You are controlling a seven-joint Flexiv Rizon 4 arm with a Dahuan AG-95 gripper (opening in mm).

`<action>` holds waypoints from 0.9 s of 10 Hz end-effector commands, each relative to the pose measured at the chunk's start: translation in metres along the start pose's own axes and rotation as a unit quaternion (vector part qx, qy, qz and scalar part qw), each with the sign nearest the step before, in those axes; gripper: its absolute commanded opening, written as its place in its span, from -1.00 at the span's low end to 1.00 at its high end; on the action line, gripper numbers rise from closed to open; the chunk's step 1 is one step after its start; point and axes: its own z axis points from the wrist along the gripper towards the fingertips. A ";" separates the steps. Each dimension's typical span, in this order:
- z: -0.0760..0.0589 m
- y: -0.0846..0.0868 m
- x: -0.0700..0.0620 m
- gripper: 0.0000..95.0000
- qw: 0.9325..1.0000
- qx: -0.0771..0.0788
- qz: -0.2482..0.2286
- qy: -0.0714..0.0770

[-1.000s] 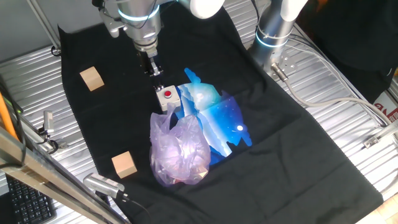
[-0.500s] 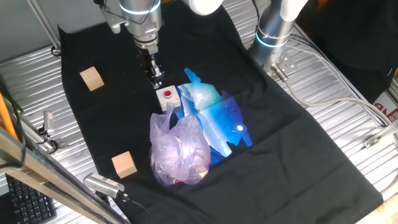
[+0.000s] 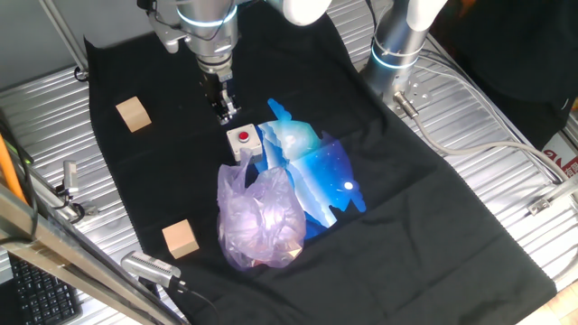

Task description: Pick up a bag of things

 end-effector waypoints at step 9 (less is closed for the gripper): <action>-0.004 0.001 -0.010 -1.00 1.000 0.011 -0.002 0.001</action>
